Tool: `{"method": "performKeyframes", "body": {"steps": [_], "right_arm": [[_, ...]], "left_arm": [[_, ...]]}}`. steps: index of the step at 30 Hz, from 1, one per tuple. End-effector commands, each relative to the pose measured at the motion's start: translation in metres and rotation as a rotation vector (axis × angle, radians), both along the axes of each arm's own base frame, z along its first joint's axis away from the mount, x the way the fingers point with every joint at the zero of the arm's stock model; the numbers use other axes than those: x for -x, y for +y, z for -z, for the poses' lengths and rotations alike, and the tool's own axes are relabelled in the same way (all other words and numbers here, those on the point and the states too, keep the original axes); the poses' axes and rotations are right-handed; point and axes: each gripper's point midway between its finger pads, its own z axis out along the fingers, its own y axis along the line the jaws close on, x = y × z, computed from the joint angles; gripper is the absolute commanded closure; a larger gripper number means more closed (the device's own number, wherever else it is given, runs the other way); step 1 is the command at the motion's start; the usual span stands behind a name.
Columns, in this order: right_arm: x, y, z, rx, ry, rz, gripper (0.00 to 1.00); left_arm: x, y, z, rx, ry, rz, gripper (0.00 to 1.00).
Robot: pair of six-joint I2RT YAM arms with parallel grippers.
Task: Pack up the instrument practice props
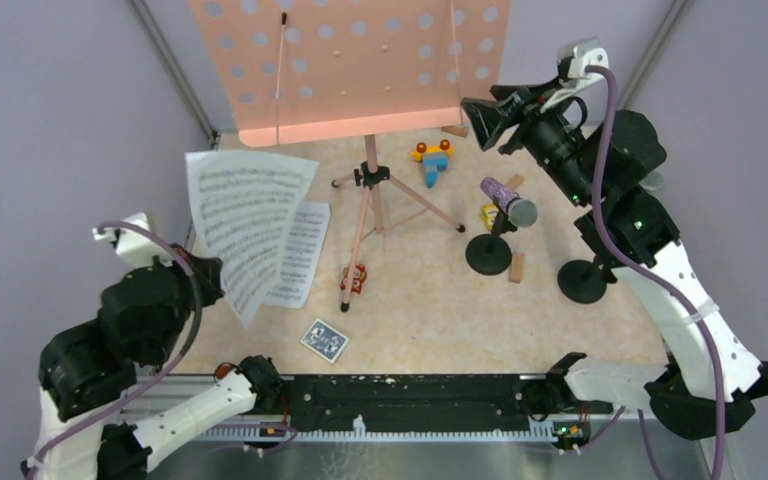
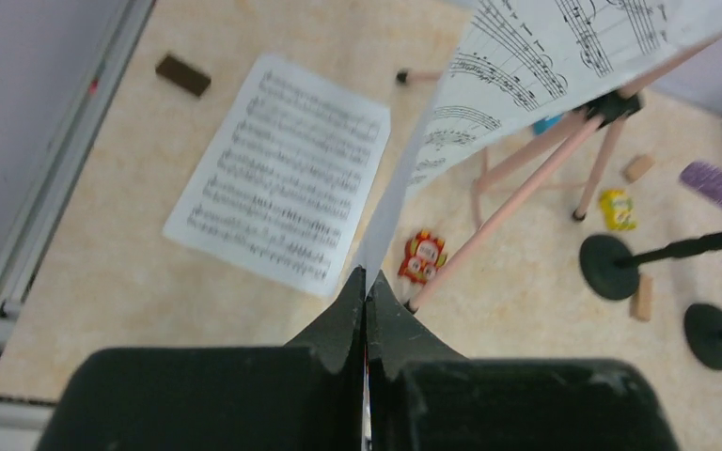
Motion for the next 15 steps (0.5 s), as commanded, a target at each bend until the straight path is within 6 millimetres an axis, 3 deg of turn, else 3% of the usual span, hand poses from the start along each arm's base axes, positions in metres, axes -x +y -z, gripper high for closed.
{"method": "performKeyframes", "body": {"steps": [1, 5, 8, 15], "right_arm": [[0.019, -0.023, -0.003, -0.041, -0.030, 0.038, 0.44], [0.030, -0.029, 0.007, -0.036, -0.014, 0.027, 0.44], [0.034, -0.029, 0.019, -0.014, 0.008, 0.016, 0.44], [0.033, -0.027, 0.055, 0.023, 0.070, 0.013, 0.44]], "left_arm": [[0.010, 0.000, 0.053, 0.130, 0.119, -0.071, 1.00], [-0.001, -0.020, 0.092, 0.089, 0.195, -0.063, 1.00], [-0.011, -0.034, 0.108, 0.033, 0.211, -0.053, 1.00], [-0.043, -0.071, 0.119, -0.073, 0.185, -0.017, 1.00]]}}
